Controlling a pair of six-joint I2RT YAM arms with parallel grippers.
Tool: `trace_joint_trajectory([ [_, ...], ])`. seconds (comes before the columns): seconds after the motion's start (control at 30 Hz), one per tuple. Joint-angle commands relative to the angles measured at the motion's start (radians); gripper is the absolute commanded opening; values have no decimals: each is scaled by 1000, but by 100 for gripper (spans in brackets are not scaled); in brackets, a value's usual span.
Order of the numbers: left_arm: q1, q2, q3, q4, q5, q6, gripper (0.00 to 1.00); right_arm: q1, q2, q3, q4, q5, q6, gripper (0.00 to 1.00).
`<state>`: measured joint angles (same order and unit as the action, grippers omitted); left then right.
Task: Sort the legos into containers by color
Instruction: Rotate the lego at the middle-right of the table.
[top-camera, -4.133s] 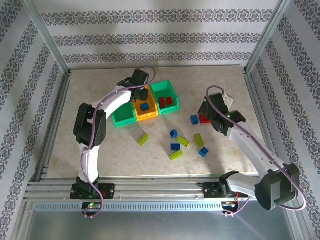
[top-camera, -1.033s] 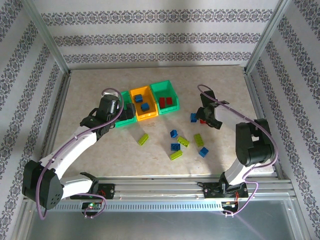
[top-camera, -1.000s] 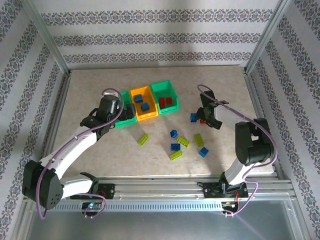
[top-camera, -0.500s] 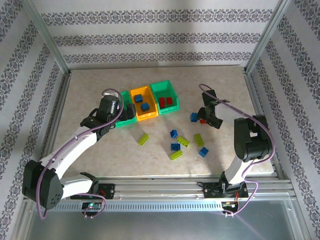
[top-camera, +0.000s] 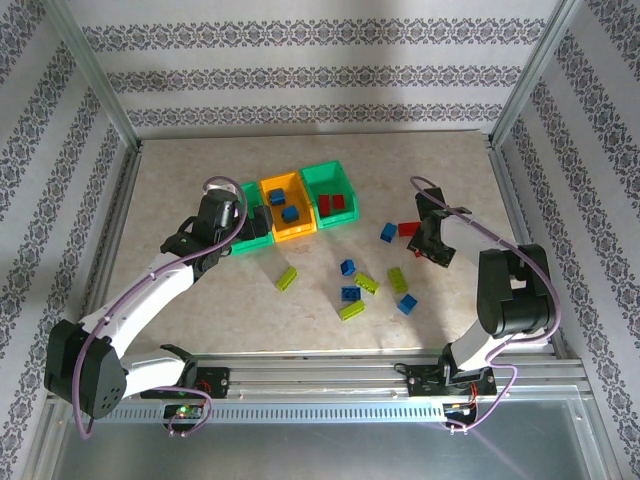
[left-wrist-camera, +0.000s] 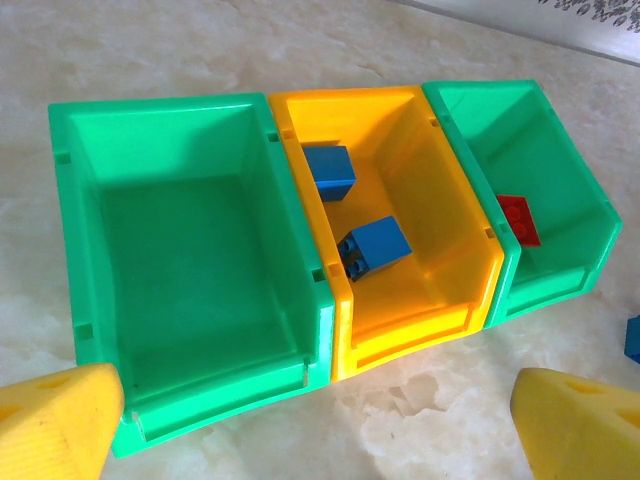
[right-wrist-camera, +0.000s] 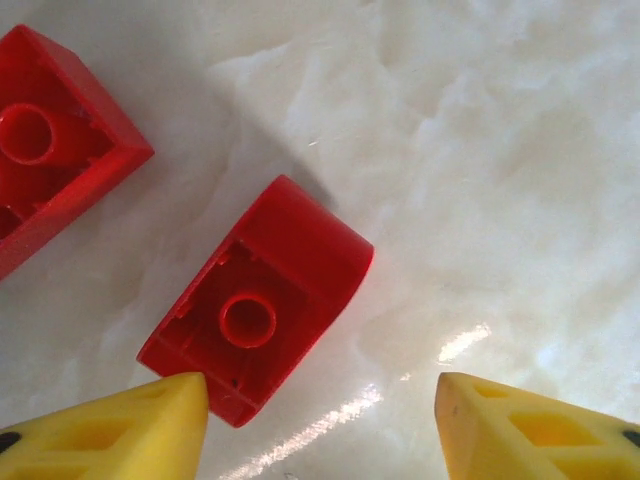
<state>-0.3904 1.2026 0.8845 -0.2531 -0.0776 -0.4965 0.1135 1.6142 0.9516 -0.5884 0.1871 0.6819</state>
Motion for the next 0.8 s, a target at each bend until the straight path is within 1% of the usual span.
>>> trace_joint_trajectory([
  [0.0, 5, 5, 2, 31, 15, -12, 100, -3, -50, -18, -28, 15, 15, 60],
  [0.07, 5, 5, 0, 31, 14, -12, 100, -3, -72, -34, -5, -21, 34, 62],
  [0.13, 5, 7, -2, 33, 14, -13, 100, 0, -91, -53, 32, -60, 57, 67],
  [0.2, 5, 8, 1, 35, 15, -12, 100, 4, -99, -65, 64, -80, 78, 68],
  [0.5, 5, 6, 2, 28, 16, -10, 100, 8, -6, -18, 87, -60, 96, 71],
  [0.77, 5, 1, 4, 22, 16, -6, 100, -1, 83, 16, 112, -59, 94, 71],
])
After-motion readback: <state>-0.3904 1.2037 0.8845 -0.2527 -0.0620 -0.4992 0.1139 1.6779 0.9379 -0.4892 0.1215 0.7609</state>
